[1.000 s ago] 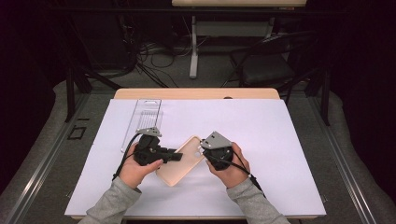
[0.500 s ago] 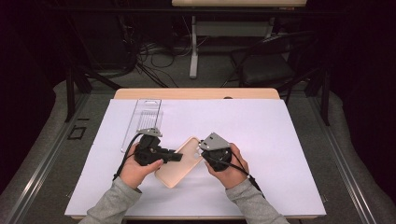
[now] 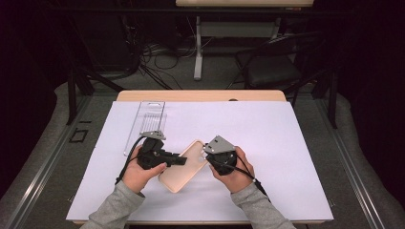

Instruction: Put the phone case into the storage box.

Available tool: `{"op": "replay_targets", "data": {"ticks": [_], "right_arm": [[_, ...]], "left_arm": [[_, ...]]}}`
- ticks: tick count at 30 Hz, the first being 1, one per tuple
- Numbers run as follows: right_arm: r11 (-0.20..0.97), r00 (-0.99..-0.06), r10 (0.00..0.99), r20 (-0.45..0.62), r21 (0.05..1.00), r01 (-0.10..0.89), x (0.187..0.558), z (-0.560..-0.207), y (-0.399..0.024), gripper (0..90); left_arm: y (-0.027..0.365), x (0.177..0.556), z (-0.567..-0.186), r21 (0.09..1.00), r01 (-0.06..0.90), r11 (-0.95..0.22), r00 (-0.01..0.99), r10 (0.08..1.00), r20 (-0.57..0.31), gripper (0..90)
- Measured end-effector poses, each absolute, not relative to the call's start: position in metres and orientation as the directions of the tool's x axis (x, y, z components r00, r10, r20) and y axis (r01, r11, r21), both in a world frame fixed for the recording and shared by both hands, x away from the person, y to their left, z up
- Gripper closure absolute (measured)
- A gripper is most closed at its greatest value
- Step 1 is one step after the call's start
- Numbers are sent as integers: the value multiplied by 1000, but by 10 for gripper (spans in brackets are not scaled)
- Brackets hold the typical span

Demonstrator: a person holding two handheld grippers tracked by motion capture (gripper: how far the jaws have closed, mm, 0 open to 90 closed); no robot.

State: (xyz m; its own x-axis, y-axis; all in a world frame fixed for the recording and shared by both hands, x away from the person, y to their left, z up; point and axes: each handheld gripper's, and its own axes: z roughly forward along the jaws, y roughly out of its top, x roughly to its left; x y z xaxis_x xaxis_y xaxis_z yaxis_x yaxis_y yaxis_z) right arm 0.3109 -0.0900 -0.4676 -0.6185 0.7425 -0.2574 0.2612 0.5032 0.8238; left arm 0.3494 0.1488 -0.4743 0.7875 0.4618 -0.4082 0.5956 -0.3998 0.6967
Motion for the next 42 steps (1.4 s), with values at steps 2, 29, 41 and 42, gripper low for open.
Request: {"op": "replay_targets", "data": {"ticks": [2,29,41,42], "right_arm": [[503,-619,743,-257,824,262,311,-468,-90,879],[503,-622,741,-254,823,263,311,-468,-90,875],[500,-624,741,-249,824,265,312,-468,-89,870],[500,-625,740,-248,824,266,312,-469,-90,867]], "left_arm": [[149,350,-475,696,596,-401,788,458,-411,795],[149,349,-474,700,590,-402,792,459,-403,800],[150,349,-474,700,592,-400,790,457,-407,801],[150,349,-474,700,592,-399,790,457,-407,801]]}}
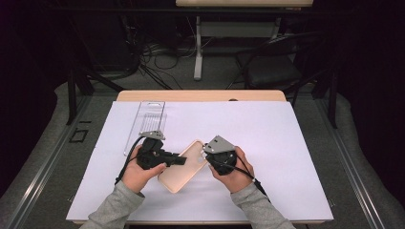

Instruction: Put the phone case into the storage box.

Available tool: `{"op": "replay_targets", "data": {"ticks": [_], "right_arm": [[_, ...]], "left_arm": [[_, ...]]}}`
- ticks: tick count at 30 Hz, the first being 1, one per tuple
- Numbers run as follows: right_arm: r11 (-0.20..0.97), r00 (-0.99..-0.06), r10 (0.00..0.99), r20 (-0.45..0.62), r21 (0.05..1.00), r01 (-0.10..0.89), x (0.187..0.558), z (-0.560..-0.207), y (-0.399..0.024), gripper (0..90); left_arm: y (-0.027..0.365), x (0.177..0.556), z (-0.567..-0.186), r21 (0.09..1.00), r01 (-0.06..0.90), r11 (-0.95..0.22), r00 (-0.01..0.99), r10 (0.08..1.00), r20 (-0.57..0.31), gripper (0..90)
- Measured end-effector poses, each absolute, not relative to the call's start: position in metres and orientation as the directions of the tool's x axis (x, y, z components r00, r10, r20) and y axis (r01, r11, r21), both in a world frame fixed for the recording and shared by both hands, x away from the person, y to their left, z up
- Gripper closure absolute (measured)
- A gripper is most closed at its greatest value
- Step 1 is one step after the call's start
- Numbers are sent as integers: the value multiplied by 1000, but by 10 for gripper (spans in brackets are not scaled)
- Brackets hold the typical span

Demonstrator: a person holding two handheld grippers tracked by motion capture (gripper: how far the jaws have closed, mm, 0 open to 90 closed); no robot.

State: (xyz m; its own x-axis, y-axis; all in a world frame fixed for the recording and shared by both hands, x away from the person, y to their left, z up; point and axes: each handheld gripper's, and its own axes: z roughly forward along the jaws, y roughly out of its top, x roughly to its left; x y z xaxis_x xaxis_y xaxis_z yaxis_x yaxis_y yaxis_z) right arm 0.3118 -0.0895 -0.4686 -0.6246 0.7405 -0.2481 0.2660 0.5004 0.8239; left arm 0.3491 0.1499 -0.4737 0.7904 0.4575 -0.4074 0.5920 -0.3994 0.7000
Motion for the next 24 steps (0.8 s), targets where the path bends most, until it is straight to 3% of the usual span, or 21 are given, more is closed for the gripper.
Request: {"op": "replay_targets", "data": {"ticks": [7,24], "right_arm": [[488,-630,741,-231,830,270,313,-468,-91,849],[440,-625,755,-196,858,263,314,-465,-96,688]], "left_arm": [[150,349,-474,703,590,-397,791,461,-403,802],[157,350,-472,728,588,-352,779,488,-394,800]]}}
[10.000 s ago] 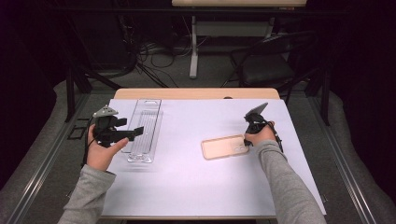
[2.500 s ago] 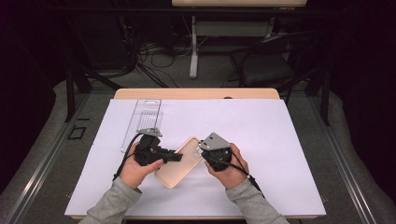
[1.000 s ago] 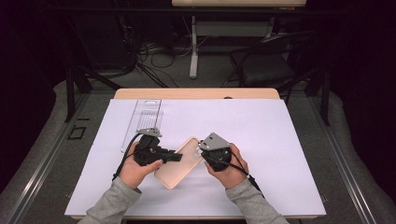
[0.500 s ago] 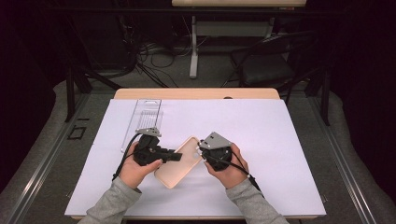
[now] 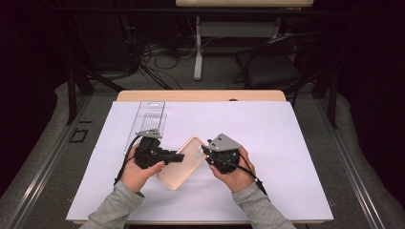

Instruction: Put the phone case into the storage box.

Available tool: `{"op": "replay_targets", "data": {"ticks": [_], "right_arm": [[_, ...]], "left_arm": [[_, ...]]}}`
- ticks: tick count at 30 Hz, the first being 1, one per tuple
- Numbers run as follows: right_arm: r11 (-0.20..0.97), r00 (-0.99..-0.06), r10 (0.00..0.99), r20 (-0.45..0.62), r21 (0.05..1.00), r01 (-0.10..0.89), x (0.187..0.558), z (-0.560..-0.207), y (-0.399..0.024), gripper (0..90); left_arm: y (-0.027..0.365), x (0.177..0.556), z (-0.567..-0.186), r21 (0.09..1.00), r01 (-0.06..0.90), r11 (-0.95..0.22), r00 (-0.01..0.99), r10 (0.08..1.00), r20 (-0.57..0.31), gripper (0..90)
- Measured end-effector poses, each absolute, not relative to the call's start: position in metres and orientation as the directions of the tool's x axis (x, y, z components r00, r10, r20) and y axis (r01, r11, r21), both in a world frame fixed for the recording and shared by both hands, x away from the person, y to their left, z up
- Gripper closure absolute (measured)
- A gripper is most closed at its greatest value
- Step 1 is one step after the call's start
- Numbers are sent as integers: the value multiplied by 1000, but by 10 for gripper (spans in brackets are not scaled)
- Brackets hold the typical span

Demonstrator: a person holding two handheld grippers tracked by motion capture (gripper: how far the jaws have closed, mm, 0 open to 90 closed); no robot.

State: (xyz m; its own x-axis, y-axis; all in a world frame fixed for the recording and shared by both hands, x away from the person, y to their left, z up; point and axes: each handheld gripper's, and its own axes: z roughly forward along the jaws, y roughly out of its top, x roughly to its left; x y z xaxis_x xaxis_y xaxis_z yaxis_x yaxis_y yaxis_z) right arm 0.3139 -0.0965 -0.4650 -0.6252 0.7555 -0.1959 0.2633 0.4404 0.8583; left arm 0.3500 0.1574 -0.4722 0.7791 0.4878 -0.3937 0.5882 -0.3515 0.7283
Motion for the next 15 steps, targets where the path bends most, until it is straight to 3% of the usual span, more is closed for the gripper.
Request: {"op": "replay_targets", "data": {"ticks": [15], "right_arm": [[362,-637,764,-105,887,288,316,-460,-105,618]], "left_arm": [[166,351,-471,766,581,-275,766,502,-401,800]]}}
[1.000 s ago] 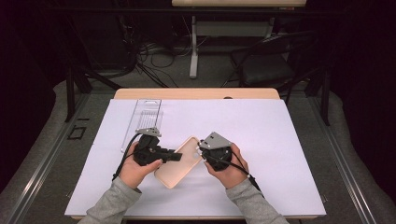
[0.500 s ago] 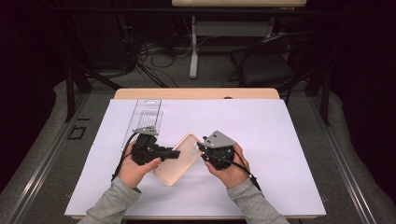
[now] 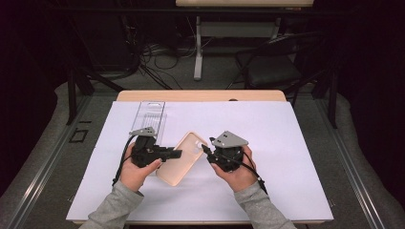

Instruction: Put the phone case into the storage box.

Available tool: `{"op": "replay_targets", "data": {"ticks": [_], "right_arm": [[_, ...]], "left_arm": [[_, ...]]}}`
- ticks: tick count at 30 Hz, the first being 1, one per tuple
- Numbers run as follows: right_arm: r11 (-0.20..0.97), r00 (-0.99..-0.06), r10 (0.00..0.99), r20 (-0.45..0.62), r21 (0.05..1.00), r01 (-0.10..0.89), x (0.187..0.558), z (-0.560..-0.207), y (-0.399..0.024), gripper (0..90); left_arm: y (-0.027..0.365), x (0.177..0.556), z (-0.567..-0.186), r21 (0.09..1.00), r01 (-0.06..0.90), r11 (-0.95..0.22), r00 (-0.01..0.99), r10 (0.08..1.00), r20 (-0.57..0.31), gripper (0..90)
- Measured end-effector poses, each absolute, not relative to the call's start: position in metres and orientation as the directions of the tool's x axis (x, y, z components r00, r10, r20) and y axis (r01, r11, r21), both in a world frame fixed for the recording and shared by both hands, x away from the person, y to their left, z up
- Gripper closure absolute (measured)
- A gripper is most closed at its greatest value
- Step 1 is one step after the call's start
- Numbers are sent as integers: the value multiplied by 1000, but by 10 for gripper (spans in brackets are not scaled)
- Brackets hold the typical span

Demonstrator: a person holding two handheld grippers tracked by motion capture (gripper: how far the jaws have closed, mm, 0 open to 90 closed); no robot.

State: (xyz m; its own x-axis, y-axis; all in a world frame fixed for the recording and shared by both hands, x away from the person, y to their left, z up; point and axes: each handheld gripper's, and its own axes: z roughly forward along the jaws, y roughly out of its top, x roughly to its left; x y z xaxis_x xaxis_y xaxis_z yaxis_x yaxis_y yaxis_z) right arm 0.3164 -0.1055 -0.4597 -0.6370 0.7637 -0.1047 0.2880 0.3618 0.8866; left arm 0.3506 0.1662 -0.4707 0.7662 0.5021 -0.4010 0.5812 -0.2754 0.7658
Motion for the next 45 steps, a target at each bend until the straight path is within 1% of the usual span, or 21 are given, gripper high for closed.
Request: {"op": "replay_targets", "data": {"ticks": [13,19,22,32,42,45], "right_arm": [[278,-653,757,14,898,341,320,-458,-112,588],[216,-666,739,105,899,381,323,-460,-115,585],[206,-669,733,122,897,390,323,-461,-115,585],[138,-681,694,235,884,446,327,-466,-116,584],[116,-696,660,282,877,466,326,-471,-112,583],[106,-702,640,311,870,481,326,-474,-110,580]], "left_arm": [[172,349,-470,808,553,-202,762,515,-392,800],[174,347,-471,836,527,-153,762,520,-386,800],[174,347,-471,840,525,-139,760,520,-389,800],[178,345,-471,854,516,-63,752,511,-416,800],[178,343,-472,856,516,-35,753,496,-433,800],[179,343,-471,860,510,-24,756,490,-435,800]]}}
